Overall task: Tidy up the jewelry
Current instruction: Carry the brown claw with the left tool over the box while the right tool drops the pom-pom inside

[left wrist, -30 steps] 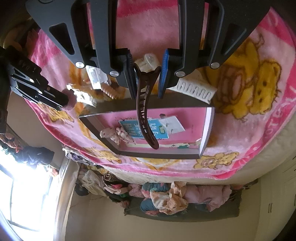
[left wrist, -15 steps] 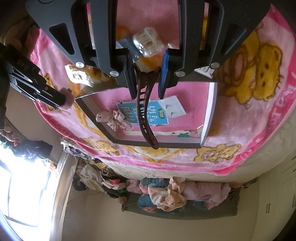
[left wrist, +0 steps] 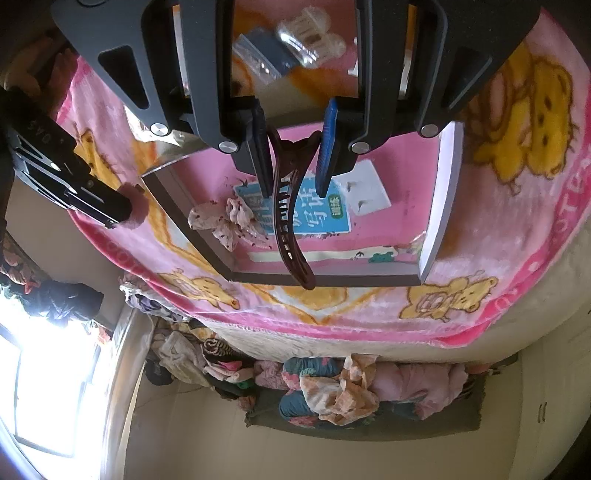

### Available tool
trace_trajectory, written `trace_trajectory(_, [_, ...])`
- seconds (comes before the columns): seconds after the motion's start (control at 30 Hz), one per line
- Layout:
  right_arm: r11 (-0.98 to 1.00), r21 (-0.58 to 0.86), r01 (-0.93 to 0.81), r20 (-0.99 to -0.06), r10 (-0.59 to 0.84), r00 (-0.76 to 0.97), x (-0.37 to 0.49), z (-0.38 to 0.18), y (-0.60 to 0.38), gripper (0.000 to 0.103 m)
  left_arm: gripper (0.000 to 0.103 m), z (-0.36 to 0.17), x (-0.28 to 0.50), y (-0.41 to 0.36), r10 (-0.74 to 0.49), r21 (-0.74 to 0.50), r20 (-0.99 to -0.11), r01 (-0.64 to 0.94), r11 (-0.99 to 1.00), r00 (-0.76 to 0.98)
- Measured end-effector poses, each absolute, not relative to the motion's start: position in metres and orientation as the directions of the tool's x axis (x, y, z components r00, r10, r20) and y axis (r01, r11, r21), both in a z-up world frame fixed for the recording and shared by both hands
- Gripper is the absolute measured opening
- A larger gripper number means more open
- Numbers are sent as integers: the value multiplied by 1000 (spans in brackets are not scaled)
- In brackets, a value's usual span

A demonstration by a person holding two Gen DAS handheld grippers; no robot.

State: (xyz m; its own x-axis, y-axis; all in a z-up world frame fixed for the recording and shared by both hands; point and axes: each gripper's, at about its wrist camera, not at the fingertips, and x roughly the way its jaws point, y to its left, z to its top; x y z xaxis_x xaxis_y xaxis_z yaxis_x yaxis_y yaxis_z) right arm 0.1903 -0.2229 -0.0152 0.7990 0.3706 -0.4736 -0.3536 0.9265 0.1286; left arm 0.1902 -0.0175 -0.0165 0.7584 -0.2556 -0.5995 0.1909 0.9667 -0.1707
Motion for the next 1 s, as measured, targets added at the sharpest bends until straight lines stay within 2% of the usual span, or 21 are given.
trace_trajectory(0.37, [932,124,-342,-470,358,806,212,-11,-226,30,16,-20,214,-29,-245,-147,-610,197,969,754])
trace_trajectory(0.47, [933,122,-339,-473,355,807,215,-12,-227,30,11,-22,219,-31,-243,-141,-612,198,970,753])
trace_trajectory(1.0, [930,154,-334,-564,361,743,247,-48,-222,30,11,-48,241,-34,-197,-106,-672,170,980,714])
